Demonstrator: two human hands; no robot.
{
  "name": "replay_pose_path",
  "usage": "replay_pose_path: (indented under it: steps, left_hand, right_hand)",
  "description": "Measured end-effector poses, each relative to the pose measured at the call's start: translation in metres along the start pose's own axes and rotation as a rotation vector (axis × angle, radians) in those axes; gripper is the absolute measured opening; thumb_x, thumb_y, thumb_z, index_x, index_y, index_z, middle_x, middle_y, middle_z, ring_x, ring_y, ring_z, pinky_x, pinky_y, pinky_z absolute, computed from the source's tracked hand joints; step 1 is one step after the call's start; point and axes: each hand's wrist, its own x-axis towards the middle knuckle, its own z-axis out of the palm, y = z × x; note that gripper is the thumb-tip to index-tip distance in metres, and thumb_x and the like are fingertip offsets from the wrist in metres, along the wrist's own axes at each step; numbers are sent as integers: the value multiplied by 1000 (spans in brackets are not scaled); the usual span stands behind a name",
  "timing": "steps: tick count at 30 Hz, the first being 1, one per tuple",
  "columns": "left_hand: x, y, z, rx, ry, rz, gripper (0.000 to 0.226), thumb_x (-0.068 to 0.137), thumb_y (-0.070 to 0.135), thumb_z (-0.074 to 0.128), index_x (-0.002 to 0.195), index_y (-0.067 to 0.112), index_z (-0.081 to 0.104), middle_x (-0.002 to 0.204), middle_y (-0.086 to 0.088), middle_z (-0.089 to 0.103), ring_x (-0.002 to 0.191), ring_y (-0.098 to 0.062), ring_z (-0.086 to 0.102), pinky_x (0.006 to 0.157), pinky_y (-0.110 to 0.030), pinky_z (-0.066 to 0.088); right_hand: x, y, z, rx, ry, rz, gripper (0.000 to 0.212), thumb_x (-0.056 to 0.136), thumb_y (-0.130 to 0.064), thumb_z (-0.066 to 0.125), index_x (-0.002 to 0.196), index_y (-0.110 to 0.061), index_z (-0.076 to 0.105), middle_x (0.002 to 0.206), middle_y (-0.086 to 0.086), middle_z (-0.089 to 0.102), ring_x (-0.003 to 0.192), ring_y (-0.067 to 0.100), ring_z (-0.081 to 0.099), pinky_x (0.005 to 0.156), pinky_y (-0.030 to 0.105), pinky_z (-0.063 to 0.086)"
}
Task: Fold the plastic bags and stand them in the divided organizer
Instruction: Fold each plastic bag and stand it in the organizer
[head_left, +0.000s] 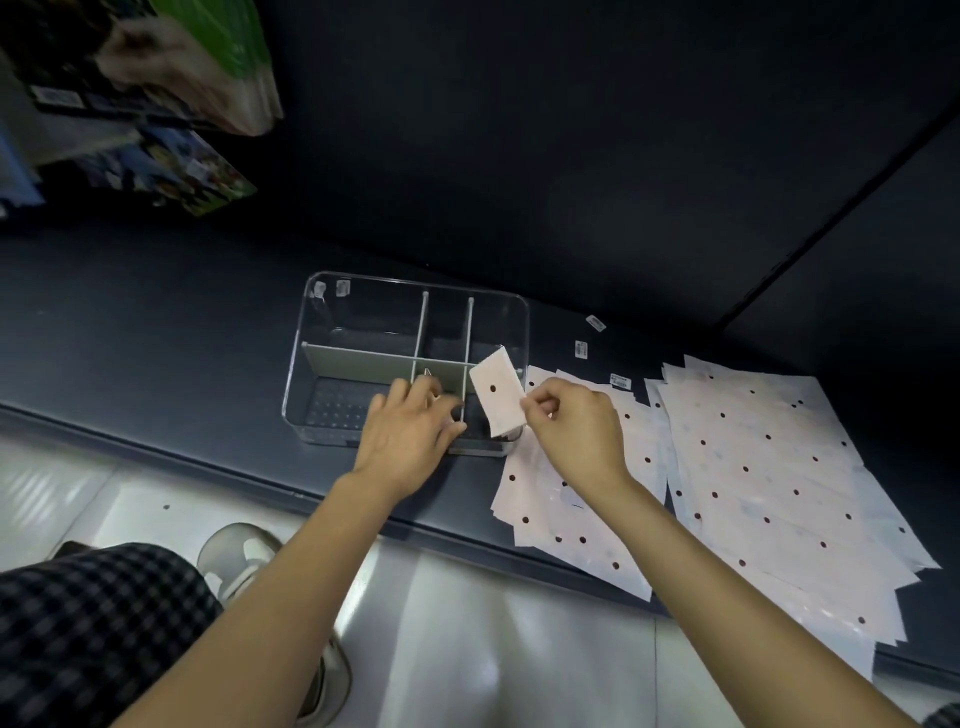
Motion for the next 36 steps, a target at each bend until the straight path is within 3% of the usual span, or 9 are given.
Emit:
replay_pose_path:
  steps: [6,12,17,22,25,30,33,36]
  left_hand:
    - [-6,-13,2,-21,184,-126,25,93,39,51,95,19,66,108,-6,49,97,-25,44,76,-36,33]
    - [-11,-18,7,-257,172,-196,14,90,21,60,99,13,68,109,-9,53,98,-28,49,78,-40,43]
    - [-10,-18,9,-421,184,-264,17,90,20,60,104,13,67,108,-5,54,97,-24,51,79,-37,45]
    - [-11,-17,7,-503,221,-281,17,91,17,59,107,15,64,106,-4,55,93,-25,54,78,-41,47]
    - [-11,-17,7,-473,223,-254,21,94,18,54,111,17,66,107,-6,55,92,-27,55,79,-41,46]
    - [-11,-18,9,-372,185,-235,19,92,19,57,106,18,70,109,-7,53,99,-27,51,83,-41,43]
    - [-12,-16,9,-349,193,-232,17,90,15,59,102,17,71,112,-10,53,102,-30,49,83,-43,43]
    - [-14,-6,9,-252,244,-187,12,86,13,64,96,14,71,115,-13,55,105,-35,48,82,-45,40]
  right_hand:
    - [14,-32,25,-42,-62,1,15,87,-22,56,83,-20,70,76,-4,68,76,19,62,62,26,46]
    - [21,-52,52,-250,-97,10,19,87,-16,50,84,-11,68,84,8,68,80,30,61,60,28,40]
    - [20,-61,73,-282,-139,61,20,88,-17,49,90,-11,68,91,10,69,87,33,63,65,32,44]
    - [11,-60,88,-122,-205,121,23,93,-23,50,92,-16,72,93,11,70,91,33,63,69,33,48]
    - [8,-54,91,-18,-299,112,24,92,-17,49,89,-20,72,95,12,69,92,34,61,69,31,44]
    - [2,-34,73,126,-239,9,23,91,-11,54,103,-20,73,104,2,72,96,20,63,83,28,48]
    - [-11,3,47,171,-168,-24,18,89,-14,60,100,-19,73,100,-2,72,81,11,58,77,22,44]
    - [-34,60,17,94,-187,-6,17,89,-20,63,103,-20,71,100,-5,69,83,9,56,77,20,42]
